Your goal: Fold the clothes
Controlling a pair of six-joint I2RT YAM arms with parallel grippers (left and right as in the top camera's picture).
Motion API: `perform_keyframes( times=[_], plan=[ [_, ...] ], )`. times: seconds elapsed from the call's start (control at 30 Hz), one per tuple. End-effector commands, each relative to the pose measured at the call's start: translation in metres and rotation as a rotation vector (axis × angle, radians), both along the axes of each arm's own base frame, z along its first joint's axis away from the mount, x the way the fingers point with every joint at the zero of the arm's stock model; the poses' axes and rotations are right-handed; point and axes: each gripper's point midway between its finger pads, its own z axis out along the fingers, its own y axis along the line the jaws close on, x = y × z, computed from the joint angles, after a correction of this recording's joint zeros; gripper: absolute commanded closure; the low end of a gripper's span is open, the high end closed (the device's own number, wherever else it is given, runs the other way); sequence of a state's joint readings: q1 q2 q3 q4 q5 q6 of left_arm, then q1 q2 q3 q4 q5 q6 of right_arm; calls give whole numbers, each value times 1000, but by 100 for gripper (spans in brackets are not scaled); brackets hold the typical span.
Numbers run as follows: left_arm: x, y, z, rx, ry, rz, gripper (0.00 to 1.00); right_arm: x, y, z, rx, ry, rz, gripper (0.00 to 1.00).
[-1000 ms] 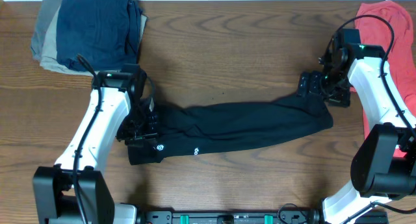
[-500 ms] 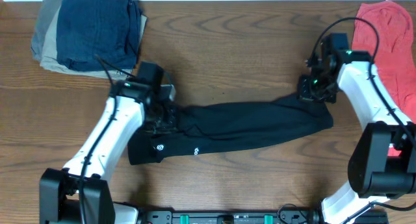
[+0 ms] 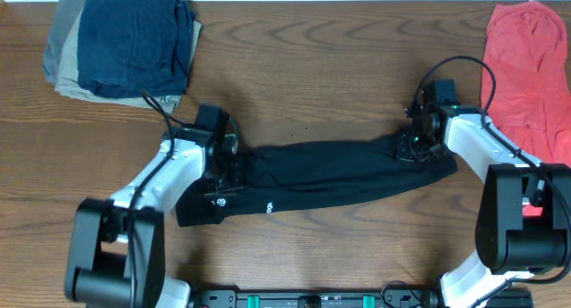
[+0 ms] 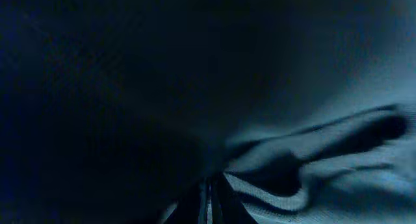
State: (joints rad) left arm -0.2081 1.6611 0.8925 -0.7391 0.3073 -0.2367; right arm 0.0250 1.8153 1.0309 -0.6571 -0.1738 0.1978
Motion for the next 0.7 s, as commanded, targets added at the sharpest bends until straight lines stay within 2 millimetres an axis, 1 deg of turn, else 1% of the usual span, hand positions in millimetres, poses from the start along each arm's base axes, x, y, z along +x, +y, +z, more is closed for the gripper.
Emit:
perform_keyframes(
  times=[0.0,0.07,0.23,0.33,0.43,0.53,0.67],
  plan=[
    [-8,13,-12,38,61,42,94,-8,2,-11,6,14,-27,98],
    [-11,28,-16,90,95,94,94,-10,1,-14,4,12,-30,98],
    [-20,79,-18,272,145,219,94,-19,-21,-18,-79,61,-146,99],
    [-22,98,-17,300,157,276,94,-24,-25,-17,-73,85,-183,99],
    [-21,111,-18,295,159,334,94,-28,-26,-14,-64,100,-206,99],
    [-18,121,-16,290,154,380,94,-30,-23,-5,-50,96,-204,99],
    [-8,129,-7,285,136,398,94,-32,-23,17,-46,57,-204,99]
  ],
)
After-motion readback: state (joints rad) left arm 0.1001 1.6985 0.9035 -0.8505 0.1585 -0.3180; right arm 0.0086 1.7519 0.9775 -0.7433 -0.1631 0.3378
